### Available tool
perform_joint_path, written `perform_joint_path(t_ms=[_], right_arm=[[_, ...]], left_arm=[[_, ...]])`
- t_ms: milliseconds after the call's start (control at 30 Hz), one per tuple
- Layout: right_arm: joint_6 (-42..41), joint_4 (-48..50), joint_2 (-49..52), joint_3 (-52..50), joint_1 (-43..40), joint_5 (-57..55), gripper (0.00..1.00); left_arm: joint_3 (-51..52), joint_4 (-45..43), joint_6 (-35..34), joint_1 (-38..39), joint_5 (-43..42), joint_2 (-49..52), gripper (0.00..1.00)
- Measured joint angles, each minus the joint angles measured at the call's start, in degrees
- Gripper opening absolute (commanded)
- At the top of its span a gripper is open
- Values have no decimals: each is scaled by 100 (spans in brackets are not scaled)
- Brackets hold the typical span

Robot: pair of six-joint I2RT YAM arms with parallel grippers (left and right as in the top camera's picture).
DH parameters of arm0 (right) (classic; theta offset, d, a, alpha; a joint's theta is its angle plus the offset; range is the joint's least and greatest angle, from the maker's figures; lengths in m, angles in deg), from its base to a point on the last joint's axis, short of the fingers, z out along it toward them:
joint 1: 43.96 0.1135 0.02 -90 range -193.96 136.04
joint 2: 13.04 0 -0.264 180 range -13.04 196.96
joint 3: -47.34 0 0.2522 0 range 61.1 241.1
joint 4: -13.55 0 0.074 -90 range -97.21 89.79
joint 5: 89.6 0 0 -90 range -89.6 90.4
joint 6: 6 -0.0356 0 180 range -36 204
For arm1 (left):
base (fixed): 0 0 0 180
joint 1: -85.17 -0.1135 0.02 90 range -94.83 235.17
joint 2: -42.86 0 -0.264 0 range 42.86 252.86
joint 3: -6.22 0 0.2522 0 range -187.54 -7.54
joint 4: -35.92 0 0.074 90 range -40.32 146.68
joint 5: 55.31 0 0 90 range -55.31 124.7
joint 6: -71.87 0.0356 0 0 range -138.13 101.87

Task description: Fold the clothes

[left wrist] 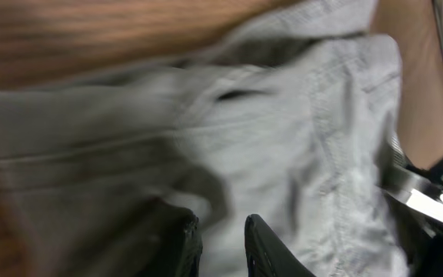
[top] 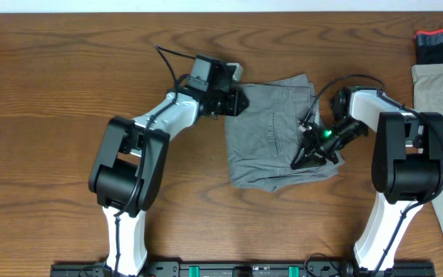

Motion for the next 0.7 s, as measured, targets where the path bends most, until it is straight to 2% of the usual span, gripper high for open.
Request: perform_joint_path(t_ms=[333,400,567,700], right_arm=[[-92,188,-55,-109,-2,-24,1],[-155,214,-63,-111,2,-52,1],[-247,262,-83,-118,11,-70,1],[-466,382,-168,-129,11,-212,1]], left_arm=[[-2,-240,46,-358,-136,372,24],[-7,-232,79,-380,-146,372,29],[-92,94,129,-566,-101,289,31],[-92,494,140,-837,131,-90,36]])
